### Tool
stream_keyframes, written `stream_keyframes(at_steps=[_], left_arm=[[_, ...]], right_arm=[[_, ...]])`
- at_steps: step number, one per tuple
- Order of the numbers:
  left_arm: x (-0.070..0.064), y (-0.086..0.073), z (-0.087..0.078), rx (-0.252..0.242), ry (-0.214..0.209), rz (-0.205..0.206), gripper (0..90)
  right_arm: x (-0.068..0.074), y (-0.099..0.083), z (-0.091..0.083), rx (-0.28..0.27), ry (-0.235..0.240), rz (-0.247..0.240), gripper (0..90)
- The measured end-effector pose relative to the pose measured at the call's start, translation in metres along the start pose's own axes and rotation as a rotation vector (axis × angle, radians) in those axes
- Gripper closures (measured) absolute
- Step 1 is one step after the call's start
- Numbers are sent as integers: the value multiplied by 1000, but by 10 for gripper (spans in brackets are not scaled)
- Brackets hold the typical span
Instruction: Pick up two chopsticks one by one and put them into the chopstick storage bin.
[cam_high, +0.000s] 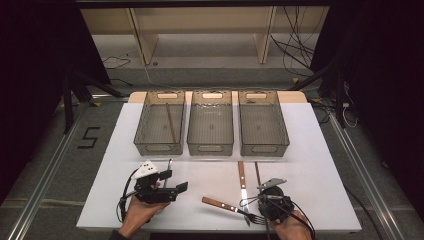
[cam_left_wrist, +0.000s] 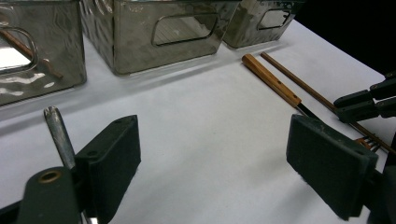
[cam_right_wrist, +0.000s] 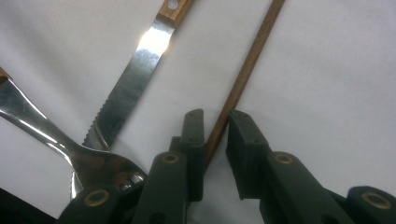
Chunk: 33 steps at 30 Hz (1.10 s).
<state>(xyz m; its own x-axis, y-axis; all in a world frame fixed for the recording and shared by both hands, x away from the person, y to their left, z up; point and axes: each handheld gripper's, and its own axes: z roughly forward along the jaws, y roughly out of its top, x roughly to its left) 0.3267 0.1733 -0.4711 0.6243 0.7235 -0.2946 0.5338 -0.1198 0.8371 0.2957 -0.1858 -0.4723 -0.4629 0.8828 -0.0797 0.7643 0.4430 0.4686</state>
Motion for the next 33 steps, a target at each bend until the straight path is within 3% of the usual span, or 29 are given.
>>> stream_keyframes(at_steps=[6, 12, 23, 26, 28, 30, 33], left_arm=[[0, 0, 1, 0, -3, -1, 173], [0, 0, 1, 3, -4, -1, 173], [0, 0, 1, 2, -2, 6, 173], [0, 0, 1, -2, 0, 3, 175], [0, 0, 1, -3, 1, 0, 175], [0, 0, 0, -3, 0, -2, 176], [0, 0, 0, -2, -1, 3, 176]], right_arm=[[3, 0, 0, -18, -7, 24, 788], [8, 4, 2, -26, -7, 9, 786], [8, 5, 6, -43, 12, 63, 765], [11, 5, 5, -49, -1, 56, 798], [13, 5, 4, -46, 57, 61, 820], [18, 6, 4, -42, 26, 40, 822], [17, 7, 4, -44, 35, 43, 827]])
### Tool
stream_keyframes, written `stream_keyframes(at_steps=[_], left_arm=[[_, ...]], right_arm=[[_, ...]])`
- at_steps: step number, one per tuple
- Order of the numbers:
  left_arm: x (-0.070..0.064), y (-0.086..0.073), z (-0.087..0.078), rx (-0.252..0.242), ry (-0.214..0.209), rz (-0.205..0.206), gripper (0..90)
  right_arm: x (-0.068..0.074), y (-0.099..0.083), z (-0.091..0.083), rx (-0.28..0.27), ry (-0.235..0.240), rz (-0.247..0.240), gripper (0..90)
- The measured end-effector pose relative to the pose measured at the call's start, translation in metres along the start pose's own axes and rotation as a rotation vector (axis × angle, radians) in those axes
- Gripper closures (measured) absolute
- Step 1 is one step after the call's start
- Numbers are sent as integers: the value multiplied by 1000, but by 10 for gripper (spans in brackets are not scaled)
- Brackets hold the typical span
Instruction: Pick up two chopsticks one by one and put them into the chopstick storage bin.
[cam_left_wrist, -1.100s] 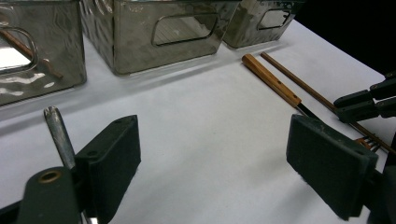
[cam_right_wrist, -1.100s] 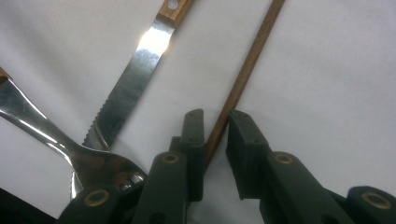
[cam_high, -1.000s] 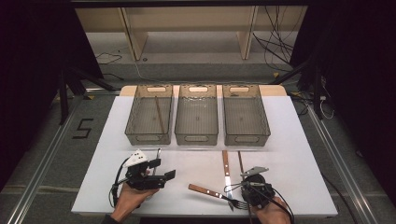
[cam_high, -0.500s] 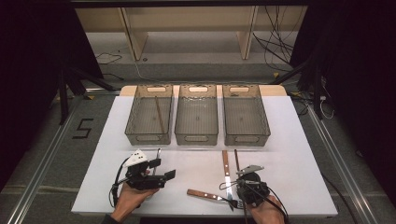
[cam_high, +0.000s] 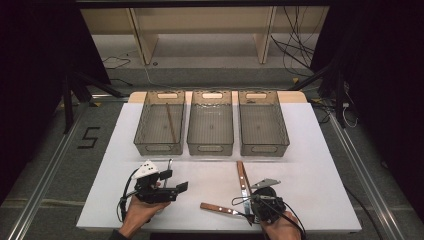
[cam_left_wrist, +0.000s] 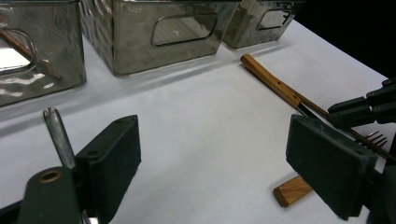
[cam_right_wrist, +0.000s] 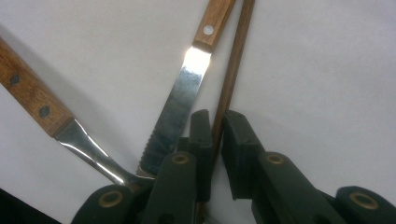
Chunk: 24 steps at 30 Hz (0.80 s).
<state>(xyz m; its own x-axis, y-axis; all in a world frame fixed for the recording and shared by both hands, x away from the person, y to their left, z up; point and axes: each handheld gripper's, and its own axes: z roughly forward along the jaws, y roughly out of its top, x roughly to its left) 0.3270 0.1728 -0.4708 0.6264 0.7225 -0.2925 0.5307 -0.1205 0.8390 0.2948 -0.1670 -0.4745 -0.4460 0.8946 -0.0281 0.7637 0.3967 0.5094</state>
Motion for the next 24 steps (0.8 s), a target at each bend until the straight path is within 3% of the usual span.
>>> stream_keyframes(at_steps=[17, 24], left_arm=[[0, 0, 1, 4, -2, -3, 176], [1, 0, 1, 12, -4, -5, 176]], right_arm=[[-13, 7, -3, -12, 7, 46, 848], [-29, 11, -3, 8, 8, 71, 852]])
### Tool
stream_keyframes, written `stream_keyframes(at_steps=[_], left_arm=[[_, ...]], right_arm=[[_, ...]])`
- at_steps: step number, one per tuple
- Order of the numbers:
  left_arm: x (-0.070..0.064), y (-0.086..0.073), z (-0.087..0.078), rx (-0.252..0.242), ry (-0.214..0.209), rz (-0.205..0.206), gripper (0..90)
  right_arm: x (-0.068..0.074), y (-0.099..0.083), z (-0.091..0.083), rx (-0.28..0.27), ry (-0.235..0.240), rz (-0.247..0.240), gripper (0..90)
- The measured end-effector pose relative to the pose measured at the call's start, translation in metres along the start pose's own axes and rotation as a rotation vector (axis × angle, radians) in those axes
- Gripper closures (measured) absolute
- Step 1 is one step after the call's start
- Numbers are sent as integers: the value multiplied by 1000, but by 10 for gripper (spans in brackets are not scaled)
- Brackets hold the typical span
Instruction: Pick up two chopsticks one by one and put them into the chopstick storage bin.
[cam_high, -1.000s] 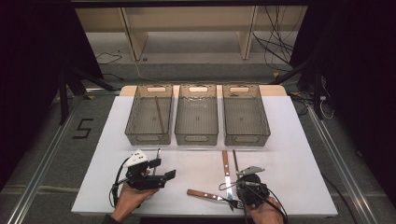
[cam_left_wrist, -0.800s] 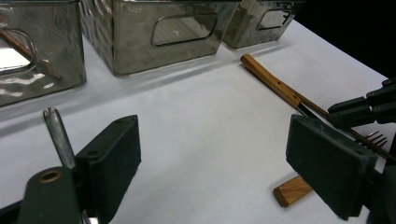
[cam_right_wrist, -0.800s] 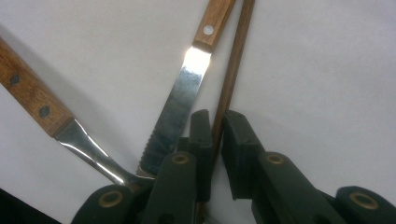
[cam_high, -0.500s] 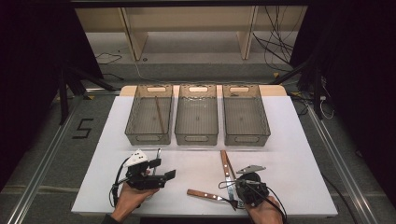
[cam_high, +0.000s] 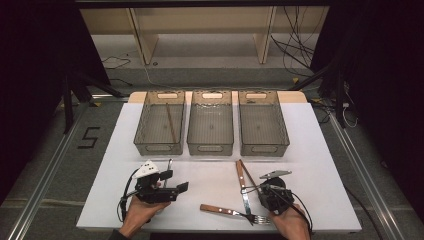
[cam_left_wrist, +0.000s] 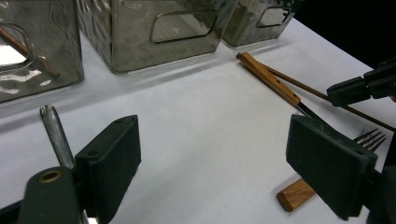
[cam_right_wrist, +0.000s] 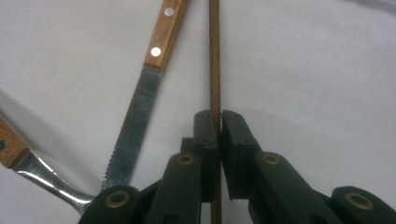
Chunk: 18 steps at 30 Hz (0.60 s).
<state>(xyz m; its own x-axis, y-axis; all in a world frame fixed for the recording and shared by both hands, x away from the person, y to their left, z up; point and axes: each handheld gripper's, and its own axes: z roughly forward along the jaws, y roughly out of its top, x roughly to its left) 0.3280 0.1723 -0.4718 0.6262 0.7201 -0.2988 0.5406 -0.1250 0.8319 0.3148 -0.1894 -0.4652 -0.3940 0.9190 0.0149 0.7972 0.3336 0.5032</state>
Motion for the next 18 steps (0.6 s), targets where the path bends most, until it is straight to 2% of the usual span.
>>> stream_keyframes(at_steps=[6, 18], left_arm=[[0, 0, 0, -4, -2, -4, 176], [1, 0, 0, -1, -3, -13, 176]], right_arm=[[-9, 0, 2, 22, -3, 6, 853], [-25, -4, -8, -27, 42, 44, 857]])
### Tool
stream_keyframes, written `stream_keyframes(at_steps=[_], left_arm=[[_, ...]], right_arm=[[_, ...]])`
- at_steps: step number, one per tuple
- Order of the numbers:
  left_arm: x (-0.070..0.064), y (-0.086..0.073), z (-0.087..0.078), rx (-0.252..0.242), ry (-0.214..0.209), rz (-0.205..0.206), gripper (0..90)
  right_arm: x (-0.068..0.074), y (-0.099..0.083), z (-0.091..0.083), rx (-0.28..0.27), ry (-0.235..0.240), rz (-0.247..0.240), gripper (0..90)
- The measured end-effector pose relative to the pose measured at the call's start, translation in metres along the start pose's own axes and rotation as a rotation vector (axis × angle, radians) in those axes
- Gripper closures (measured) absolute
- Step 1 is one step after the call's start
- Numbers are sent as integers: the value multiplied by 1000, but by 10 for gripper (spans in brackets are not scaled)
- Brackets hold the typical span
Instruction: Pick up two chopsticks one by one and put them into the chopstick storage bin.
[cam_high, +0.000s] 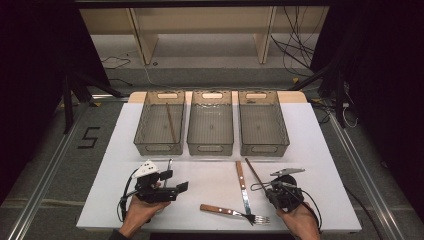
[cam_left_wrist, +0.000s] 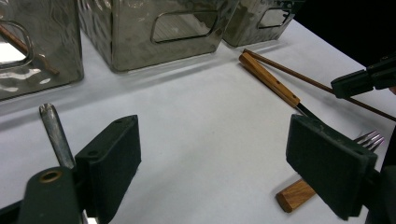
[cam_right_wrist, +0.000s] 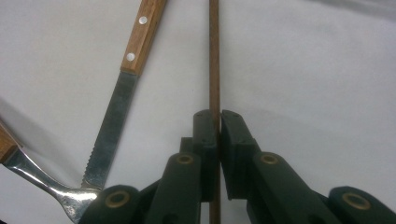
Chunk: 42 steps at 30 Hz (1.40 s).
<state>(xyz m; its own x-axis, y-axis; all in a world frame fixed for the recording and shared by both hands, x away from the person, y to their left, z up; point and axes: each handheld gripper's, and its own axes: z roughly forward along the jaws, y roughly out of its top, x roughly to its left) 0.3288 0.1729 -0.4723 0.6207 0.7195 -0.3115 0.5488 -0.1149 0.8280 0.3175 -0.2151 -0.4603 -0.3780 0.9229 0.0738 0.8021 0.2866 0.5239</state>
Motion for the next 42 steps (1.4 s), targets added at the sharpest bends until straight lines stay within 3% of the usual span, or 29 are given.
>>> stream_keyframes(at_steps=[23, 34, 42], left_arm=[[-4, 0, 5, 18, -26, -14, 176], [-27, 8, 19, 27, -116, -36, 182], [-37, 20, 33, 24, -205, -121, 194]], right_arm=[[-5, -3, -16, -87, 92, 31, 857], [12, 7, -26, -161, 186, -15, 857], [37, 19, -32, -228, 272, -73, 857]])
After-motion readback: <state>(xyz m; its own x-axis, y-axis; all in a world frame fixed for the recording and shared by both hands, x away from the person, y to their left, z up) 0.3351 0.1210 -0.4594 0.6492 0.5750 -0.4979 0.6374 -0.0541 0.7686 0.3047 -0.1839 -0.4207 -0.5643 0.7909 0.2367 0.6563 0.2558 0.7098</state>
